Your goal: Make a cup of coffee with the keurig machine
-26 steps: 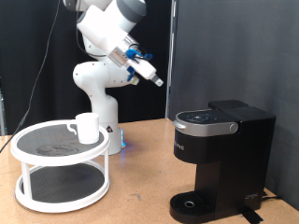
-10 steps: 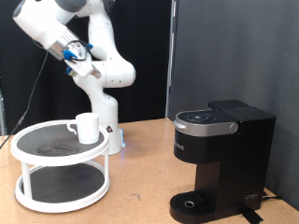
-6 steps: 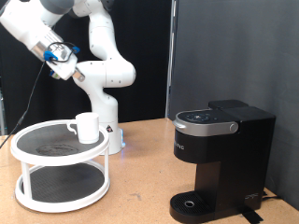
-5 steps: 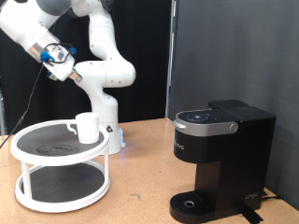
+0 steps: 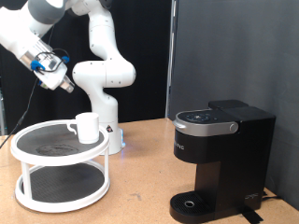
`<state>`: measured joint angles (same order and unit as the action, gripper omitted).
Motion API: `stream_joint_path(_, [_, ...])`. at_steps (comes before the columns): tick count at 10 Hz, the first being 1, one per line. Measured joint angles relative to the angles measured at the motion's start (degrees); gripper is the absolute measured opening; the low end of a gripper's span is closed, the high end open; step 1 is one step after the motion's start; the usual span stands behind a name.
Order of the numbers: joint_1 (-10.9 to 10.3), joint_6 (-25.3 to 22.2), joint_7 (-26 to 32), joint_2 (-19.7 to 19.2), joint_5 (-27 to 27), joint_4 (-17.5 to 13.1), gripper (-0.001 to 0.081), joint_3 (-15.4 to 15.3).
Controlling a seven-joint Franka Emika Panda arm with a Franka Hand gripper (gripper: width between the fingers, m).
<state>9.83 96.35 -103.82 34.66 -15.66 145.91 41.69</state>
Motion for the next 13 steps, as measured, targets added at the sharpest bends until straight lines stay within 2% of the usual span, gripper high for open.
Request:
stream_joint_path(2, [0.0,3.7,1.8,-0.49,0.46,2.79,0.0407,0.31])
stream_joint_path(3, [0.0,5.69,2.25,-0.56,0.95,4.29,0.0407,0.31])
stream_joint_path(4, [0.0,7.71,2.55,-0.61,1.42,5.77,0.059,0.32])
stream_joint_path(5, [0.0,9.44,2.78,-0.73,1.93,7.04,0.059,0.32])
stream_joint_path(6, [0.01,10.73,3.1,-0.92,2.43,8.07,0.0688,0.37])
stream_joint_path(7, [0.01,11.64,3.46,-1.2,2.8,8.79,0.0726,0.47])
stream_joint_path(13, [0.17,14.94,5.33,-1.72,3.82,10.86,0.0734,2.09])
